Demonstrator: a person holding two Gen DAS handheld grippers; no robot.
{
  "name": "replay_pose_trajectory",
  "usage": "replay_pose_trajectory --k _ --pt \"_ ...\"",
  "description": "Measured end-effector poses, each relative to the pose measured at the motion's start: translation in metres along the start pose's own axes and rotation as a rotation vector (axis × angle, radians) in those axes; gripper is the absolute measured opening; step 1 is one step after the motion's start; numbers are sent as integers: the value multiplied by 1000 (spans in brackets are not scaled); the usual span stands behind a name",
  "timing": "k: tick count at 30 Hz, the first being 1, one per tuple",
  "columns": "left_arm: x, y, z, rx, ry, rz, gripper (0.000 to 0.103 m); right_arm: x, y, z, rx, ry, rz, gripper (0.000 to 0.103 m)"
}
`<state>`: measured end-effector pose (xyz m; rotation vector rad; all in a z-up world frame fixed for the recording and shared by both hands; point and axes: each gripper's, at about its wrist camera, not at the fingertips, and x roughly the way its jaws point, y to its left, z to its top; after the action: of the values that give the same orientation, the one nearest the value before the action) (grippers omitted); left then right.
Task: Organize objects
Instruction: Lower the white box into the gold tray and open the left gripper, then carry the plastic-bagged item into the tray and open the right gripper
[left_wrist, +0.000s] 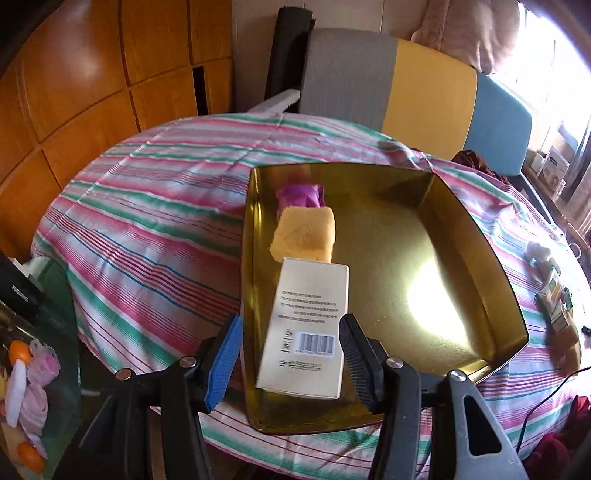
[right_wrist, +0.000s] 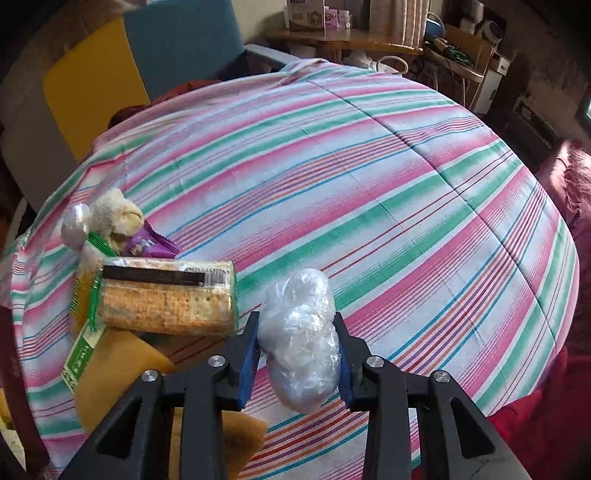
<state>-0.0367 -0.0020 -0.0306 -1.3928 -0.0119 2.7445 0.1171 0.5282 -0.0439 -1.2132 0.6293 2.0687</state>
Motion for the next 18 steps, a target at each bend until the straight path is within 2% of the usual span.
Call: replay_pose_trajectory --k 5,8,13,18 --pt "-4 7 0 6 -31 2 55 -39 17 8 -17 -103 93 36" --pt "-2 12 -2 -9 -25 -14 55 -77 54 1 -85 -148 181 36" --pt "0 24 -6 -50 -20 -29 55 -121 157 -16 -304 -184 361 36" --pt "1 48 -5 -108 -26 -16 55 -139 278 -68 -562 -131 519 36"
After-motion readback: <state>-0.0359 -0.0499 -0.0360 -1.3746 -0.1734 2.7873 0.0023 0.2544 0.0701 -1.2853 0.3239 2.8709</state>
